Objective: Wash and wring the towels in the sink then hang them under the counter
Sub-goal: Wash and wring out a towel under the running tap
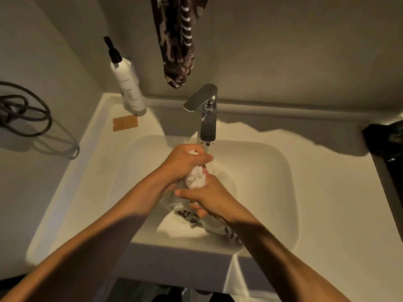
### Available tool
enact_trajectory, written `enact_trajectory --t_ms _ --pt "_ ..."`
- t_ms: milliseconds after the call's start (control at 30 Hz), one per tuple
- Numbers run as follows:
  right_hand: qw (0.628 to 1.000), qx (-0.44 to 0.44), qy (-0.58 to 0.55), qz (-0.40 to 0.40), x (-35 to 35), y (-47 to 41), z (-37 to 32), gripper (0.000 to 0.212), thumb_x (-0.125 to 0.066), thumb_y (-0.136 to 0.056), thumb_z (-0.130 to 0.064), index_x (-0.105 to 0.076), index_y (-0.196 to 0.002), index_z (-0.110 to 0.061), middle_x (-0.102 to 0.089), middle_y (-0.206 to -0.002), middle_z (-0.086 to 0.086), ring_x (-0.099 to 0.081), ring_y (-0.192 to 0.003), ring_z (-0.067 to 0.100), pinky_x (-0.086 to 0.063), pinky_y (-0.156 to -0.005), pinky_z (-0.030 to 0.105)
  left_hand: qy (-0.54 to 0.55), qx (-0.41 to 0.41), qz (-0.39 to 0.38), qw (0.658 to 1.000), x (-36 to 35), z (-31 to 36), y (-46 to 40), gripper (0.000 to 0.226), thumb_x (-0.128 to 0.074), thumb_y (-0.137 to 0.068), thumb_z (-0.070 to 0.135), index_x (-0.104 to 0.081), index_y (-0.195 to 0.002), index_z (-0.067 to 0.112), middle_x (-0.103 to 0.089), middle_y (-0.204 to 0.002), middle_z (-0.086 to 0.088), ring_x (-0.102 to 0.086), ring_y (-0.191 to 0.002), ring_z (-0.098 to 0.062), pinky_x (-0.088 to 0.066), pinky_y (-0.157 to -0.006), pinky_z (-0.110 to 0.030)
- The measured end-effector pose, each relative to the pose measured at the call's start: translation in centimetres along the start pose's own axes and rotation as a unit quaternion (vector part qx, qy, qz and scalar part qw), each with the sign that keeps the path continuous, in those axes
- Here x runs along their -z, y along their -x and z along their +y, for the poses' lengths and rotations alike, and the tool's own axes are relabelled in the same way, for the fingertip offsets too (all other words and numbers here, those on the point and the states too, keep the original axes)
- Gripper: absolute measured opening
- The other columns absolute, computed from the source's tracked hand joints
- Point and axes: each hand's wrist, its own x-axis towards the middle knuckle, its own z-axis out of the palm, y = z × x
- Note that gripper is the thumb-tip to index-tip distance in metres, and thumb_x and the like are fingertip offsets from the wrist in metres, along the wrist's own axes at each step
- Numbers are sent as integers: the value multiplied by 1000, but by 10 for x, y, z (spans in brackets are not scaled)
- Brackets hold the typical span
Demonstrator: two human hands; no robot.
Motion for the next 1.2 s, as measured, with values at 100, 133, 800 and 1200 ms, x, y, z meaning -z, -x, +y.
enact_trajectory --t_ms 100,133,800,1200 --pt "950 76 275 128 -6 -10 8 9 -67 -83 -17 -59 -88 -15 -62 -74 -3 -54 -61 7 -43 -57 26 33 84 63 994 -7 -15 -11 41 -72 -76 -5 -59 -45 19 -56 -51 -7 -59 -52 -23 -49 -66 -31" --pt "928 87 340 127 -6 -13 11 9 -62 -85 -16 -55 -80 -18 -63 -77 1 -53 -63 10 -40 -60 27 33 107 83 990 -8 -20 -16 38 -69 -74 -6 -58 -46 17 -55 -52 -8 -59 -55 -24 -49 -68 -33" --pt "863 6 483 151 -24 -2 58 35 -63 -92 -32 -60 -112 -4 -68 -110 15 -66 -94 32 -44 -71 35 -188 194 212 939 -32 -63 -3 20 -57 -84 11 -50 -65 11 -55 -69 -4 -55 -67 -23 -44 -66 -28" --pt "958 45 239 150 34 28 3 43 -76 -79 -34 -55 -114 -20 -68 -100 -1 -69 -82 19 -60 -62 35 72 67 -6 995 -19 -34 50 50 -57 -94 53 -72 -114 10 -76 -108 -15 -74 -95 -30 -61 -85 -43"
